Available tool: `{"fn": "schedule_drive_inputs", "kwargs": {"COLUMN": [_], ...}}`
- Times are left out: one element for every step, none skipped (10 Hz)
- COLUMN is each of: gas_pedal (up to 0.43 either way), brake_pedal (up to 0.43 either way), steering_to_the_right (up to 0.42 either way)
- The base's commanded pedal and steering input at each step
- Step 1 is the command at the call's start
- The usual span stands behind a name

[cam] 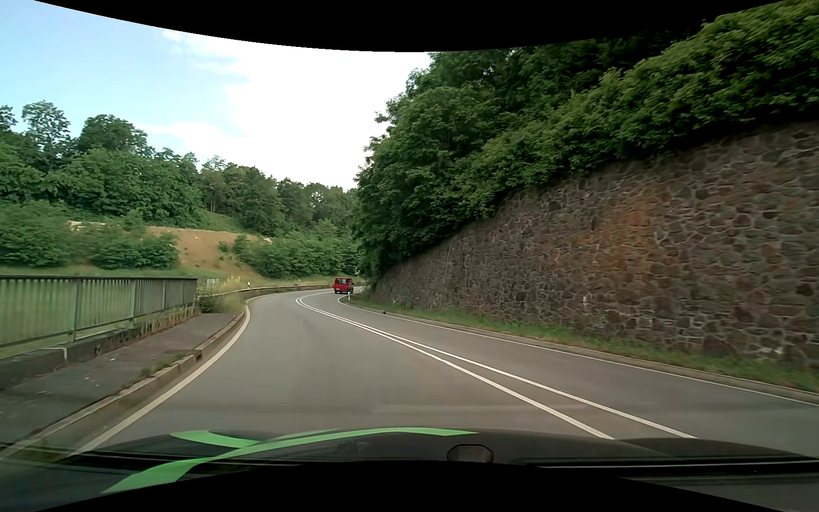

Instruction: Follow the waypoints while adhering to traffic rules and regulations

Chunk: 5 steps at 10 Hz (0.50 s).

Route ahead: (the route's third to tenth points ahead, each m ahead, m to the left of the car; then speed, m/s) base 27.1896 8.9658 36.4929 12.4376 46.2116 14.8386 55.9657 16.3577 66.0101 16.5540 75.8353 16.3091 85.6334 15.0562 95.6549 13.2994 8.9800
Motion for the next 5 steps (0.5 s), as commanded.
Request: {"fn": "schedule_drive_inputs", "kwargs": {"gas_pedal": [0.240, 0.248, 0.248, 0.260, 0.260], "brake_pedal": [0.000, 0.000, 0.000, 0.000, 0.000], "steering_to_the_right": [-0.153, -0.153, -0.150, -0.145, -0.139]}}
